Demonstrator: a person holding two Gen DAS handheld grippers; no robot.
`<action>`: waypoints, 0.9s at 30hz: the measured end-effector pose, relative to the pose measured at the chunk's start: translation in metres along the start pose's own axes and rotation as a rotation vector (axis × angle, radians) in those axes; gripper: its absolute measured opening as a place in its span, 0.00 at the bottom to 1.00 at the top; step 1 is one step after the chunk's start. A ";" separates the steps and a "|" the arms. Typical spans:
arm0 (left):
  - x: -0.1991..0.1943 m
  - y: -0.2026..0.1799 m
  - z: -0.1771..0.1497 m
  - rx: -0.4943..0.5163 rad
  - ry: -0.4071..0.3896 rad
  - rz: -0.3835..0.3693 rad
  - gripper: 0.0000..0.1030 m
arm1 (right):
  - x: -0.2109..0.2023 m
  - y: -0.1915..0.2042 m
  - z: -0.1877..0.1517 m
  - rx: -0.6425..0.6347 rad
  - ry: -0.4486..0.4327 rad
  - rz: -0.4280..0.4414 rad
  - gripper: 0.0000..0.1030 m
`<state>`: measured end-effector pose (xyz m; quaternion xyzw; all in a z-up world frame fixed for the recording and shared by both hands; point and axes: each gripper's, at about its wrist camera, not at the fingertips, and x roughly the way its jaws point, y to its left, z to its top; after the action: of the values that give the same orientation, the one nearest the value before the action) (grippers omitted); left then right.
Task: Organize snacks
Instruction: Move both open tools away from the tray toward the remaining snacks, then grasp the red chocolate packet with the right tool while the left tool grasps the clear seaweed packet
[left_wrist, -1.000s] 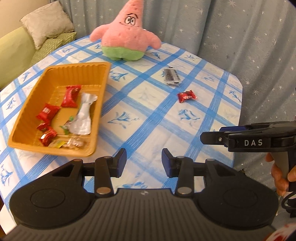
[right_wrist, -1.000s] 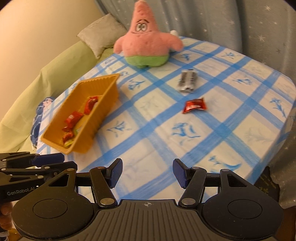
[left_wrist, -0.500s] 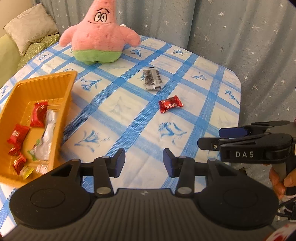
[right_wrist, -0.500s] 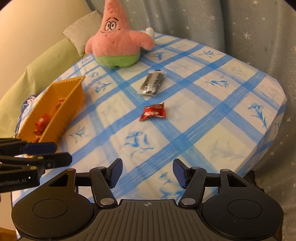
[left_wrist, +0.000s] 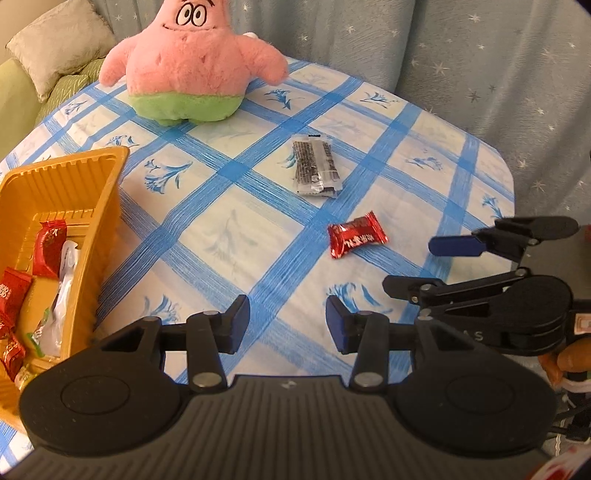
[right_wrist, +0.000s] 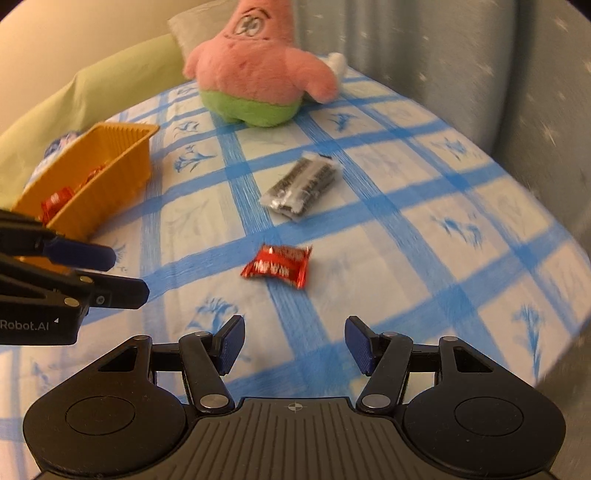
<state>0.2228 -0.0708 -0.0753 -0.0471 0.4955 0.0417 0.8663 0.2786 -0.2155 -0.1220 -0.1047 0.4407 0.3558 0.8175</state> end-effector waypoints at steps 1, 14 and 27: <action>0.003 0.001 0.002 -0.005 0.002 0.002 0.41 | 0.004 0.000 0.002 -0.026 -0.001 -0.004 0.59; 0.025 0.010 0.017 -0.054 0.032 0.023 0.41 | 0.045 -0.005 0.027 -0.177 -0.009 0.021 0.59; 0.032 0.019 0.028 -0.078 0.031 0.047 0.41 | 0.054 0.009 0.038 -0.258 -0.010 0.091 0.28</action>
<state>0.2605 -0.0475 -0.0901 -0.0698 0.5079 0.0806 0.8548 0.3165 -0.1645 -0.1413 -0.1872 0.3912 0.4467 0.7825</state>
